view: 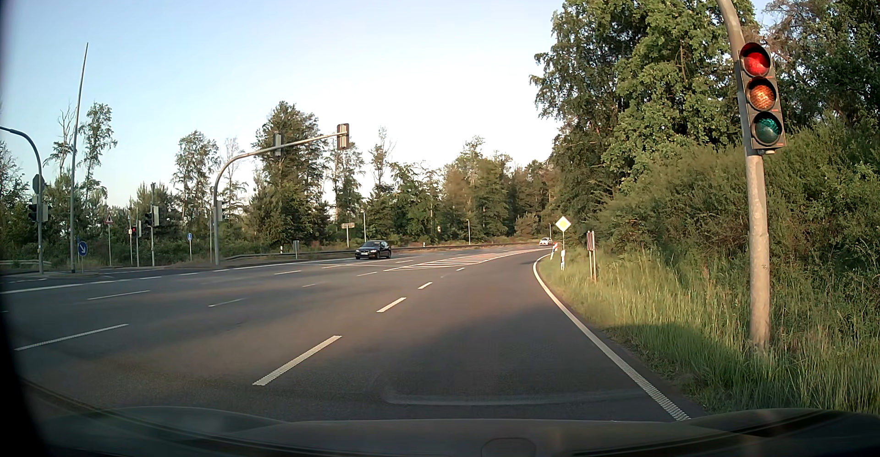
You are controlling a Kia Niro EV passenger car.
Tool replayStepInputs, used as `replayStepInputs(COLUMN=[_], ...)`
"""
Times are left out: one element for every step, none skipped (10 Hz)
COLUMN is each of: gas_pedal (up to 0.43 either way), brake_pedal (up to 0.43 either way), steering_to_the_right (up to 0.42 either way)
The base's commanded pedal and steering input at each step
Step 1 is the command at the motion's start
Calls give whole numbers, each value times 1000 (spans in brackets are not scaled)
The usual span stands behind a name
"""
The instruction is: Follow the waypoints while adhering to traffic rules and regulations
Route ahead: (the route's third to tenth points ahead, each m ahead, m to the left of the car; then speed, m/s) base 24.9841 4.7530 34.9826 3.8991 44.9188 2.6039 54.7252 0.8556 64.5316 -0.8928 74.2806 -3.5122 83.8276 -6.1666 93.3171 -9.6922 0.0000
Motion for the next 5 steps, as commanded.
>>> replayStepInputs(gas_pedal=[0,0,0,0,0], brake_pedal=[238,12,12,12,12], steering_to_the_right=[-11,-11,-11,-12,-11])
